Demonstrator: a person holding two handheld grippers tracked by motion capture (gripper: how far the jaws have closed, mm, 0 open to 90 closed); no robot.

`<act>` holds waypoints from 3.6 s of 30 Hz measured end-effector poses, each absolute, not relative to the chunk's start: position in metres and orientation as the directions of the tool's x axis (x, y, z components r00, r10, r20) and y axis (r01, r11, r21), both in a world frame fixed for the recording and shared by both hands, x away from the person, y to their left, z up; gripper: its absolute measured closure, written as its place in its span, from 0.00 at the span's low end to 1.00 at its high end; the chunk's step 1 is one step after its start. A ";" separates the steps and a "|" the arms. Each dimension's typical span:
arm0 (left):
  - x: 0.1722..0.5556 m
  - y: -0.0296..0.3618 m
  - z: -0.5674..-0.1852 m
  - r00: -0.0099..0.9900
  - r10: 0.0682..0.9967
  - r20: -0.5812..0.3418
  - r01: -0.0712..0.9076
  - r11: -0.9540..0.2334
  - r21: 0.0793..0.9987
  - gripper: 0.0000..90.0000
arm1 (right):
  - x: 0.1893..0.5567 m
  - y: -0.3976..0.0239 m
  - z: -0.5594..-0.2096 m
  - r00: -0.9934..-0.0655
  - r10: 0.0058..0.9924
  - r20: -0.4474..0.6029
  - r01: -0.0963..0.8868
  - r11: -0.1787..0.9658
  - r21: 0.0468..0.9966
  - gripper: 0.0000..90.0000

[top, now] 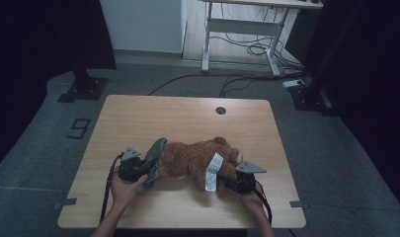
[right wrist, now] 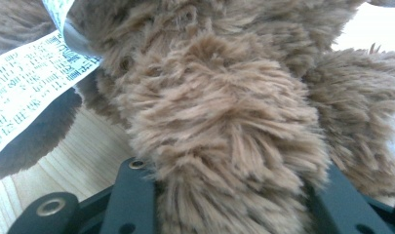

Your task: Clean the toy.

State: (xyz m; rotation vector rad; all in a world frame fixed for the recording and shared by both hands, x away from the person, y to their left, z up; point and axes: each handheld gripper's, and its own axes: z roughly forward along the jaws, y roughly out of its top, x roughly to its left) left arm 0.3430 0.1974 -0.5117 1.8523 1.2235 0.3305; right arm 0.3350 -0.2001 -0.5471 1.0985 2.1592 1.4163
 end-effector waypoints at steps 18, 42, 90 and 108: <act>0.340 0.120 -0.427 0.670 0.714 -0.205 0.475 -0.200 0.857 0.84 | 0.334 -0.201 -0.548 -0.648 0.751 0.129 0.418 0.209 0.884 0.66; 0.367 0.089 -0.451 0.636 0.747 -0.193 0.535 -0.246 0.808 0.85 | 0.334 -0.201 -0.548 -0.650 0.751 0.118 0.416 0.221 0.882 0.65; 0.371 0.169 -0.445 0.531 0.819 -0.220 0.557 -0.141 0.819 0.82 | 0.344 -0.202 -0.547 -0.616 0.784 0.078 0.428 0.250 0.868 0.60; 0.373 0.110 -0.462 0.612 0.772 -0.173 0.529 -0.238 0.814 0.82 | 0.341 -0.222 -0.543 -0.623 0.763 0.170 0.485 0.207 0.849 0.40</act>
